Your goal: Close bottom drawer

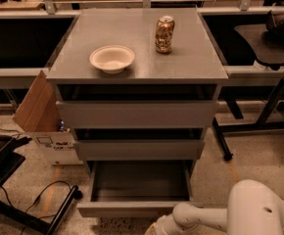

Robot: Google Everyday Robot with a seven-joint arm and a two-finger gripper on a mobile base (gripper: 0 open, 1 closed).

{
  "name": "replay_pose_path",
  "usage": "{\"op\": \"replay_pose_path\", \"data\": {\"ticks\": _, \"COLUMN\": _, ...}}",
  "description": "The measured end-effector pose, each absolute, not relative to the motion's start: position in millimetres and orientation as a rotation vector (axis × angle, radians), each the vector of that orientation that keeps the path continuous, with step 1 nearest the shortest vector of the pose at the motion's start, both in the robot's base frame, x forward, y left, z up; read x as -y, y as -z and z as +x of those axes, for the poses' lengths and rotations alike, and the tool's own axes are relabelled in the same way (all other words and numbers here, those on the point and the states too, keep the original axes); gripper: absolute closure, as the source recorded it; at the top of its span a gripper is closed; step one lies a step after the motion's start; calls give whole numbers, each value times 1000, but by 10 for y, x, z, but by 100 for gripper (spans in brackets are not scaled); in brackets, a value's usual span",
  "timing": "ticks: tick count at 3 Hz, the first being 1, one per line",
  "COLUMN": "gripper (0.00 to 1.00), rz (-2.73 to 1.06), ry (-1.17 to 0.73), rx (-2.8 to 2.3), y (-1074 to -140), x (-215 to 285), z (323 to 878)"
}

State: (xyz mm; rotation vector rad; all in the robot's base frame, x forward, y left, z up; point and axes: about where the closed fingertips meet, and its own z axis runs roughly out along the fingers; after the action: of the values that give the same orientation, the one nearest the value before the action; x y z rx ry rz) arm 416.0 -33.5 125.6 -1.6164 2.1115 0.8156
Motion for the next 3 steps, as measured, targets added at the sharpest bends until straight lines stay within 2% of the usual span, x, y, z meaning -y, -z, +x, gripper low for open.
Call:
{"op": "replay_pose_path", "data": {"ticks": 1, "gripper": 100, "rz": -1613, "ry": -674, "rx": -2083, "y": -1525, "x": 203, "z": 4817}}
{"op": "replay_pose_path", "data": {"ticks": 2, "gripper": 100, "rz": -1605, "ry": -589, "rx": -2085, "y": -1573, "x": 40, "z": 5198}}
{"op": "replay_pose_path", "data": {"ticks": 3, "gripper": 100, "rz": -1605, "ry": -589, "rx": -2085, "y": -1573, "x": 39, "z": 5198}}
